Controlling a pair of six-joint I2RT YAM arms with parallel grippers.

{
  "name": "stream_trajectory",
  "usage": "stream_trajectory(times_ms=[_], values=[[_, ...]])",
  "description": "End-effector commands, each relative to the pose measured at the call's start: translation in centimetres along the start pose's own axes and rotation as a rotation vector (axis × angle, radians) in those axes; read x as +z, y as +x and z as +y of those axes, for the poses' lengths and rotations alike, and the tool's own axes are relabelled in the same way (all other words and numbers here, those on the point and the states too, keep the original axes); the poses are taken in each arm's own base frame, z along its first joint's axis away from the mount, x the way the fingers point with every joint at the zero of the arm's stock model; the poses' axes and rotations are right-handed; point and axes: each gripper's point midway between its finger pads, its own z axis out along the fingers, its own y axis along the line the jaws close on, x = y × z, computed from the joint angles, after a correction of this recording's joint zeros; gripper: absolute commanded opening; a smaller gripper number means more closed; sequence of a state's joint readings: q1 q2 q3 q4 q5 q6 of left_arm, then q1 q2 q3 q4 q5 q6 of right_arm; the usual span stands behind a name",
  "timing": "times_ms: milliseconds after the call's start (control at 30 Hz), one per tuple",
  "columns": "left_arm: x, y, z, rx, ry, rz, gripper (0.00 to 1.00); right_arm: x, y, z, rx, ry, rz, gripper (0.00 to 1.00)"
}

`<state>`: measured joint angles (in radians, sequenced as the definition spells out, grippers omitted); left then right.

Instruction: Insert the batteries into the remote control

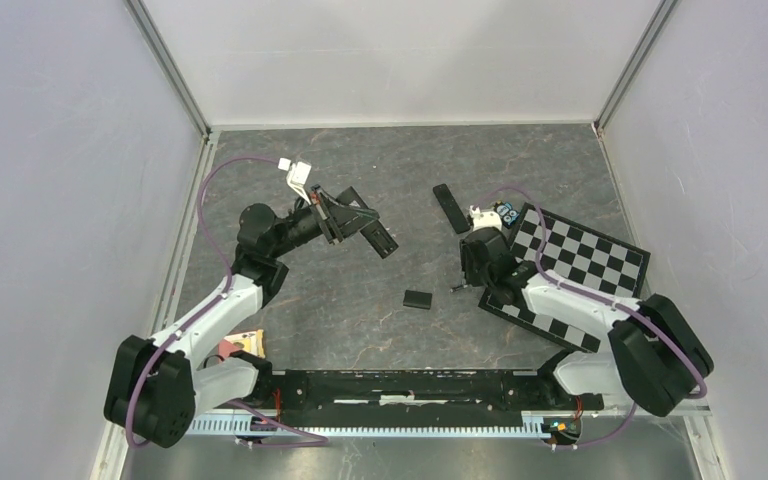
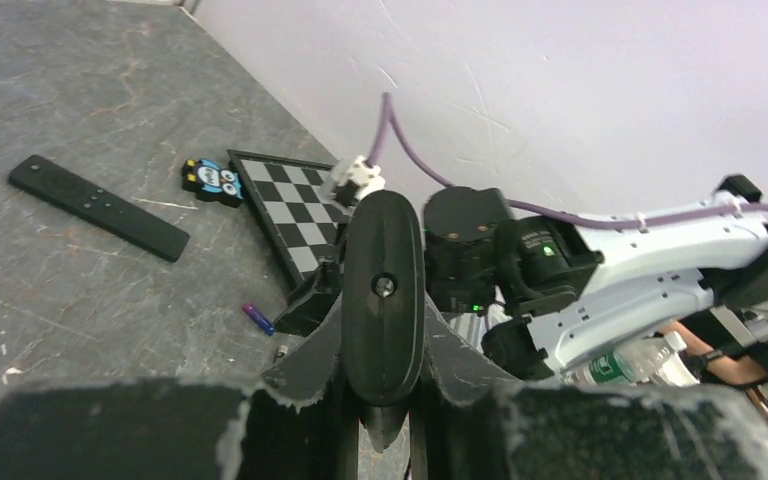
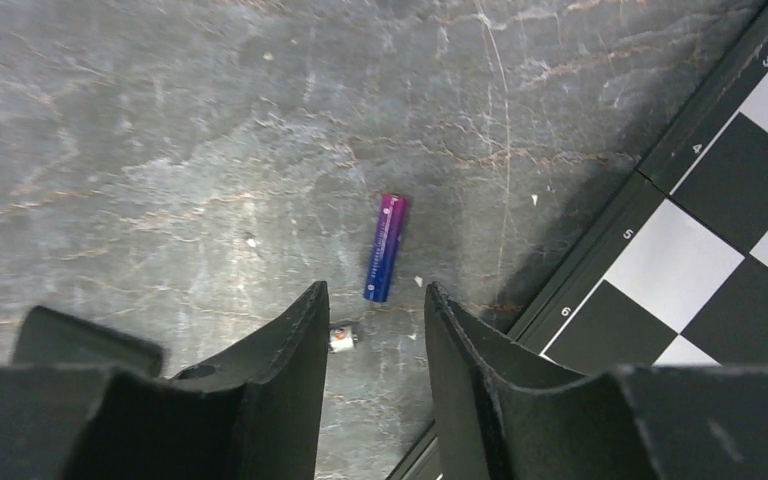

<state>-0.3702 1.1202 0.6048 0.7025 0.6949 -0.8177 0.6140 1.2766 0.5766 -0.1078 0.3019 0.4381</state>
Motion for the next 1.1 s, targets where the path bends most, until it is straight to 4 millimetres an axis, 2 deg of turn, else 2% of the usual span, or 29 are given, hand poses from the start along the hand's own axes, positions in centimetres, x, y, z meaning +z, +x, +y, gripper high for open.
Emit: stream_trajectory(times_ms=[0, 200, 333, 467, 567, 700, 900, 967, 1067], values=[[0.1, -0.1, -2.0, 0.027, 0.097, 0.009, 0.02, 0.7, -1.2, -0.8, -0.036, 0.07, -0.012, 0.43], [0.2, 0.0, -2.0, 0.022, 0.097, 0.01, 0.02, 1.8, -1.1, 0.1, -0.057, 0.04, 0.012, 0.39], [0.1, 0.0, -1.9, 0.019, 0.089, 0.006, 0.02, 1.5, -1.2, 0.5, -0.052, 0.017, 0.013, 0.39], [0.1, -0.2, -1.2, 0.009, 0.047, -0.014, 0.02, 0.6, -1.1, 0.9, -0.047, -0.021, 0.011, 0.44], [0.0, -0.3, -0.6, 0.015, 0.005, -0.028, 0.02, 0.2, -0.4, 1.0, -0.027, -0.041, 0.028, 0.52], [-0.3, -0.4, 0.1, 0.013, -0.042, -0.043, 0.02, 0.1, 1.0, 0.5, 0.073, -0.009, 0.049, 0.59], [-1.8, -1.3, 0.7, 0.05, -0.129, -0.133, 0.02, -0.7, 1.0, 3.1, 0.227, -0.01, 0.048, 0.61], [-2.6, -1.5, 1.4, 0.058, -0.19, -0.166, 0.02, -0.6, 1.3, 3.6, 0.285, 0.015, 0.064, 0.59], [-3.5, -1.4, 2.1, 0.063, -0.254, -0.175, 0.02, -0.4, 2.8, 3.0, 0.399, 0.093, 0.111, 0.51]])
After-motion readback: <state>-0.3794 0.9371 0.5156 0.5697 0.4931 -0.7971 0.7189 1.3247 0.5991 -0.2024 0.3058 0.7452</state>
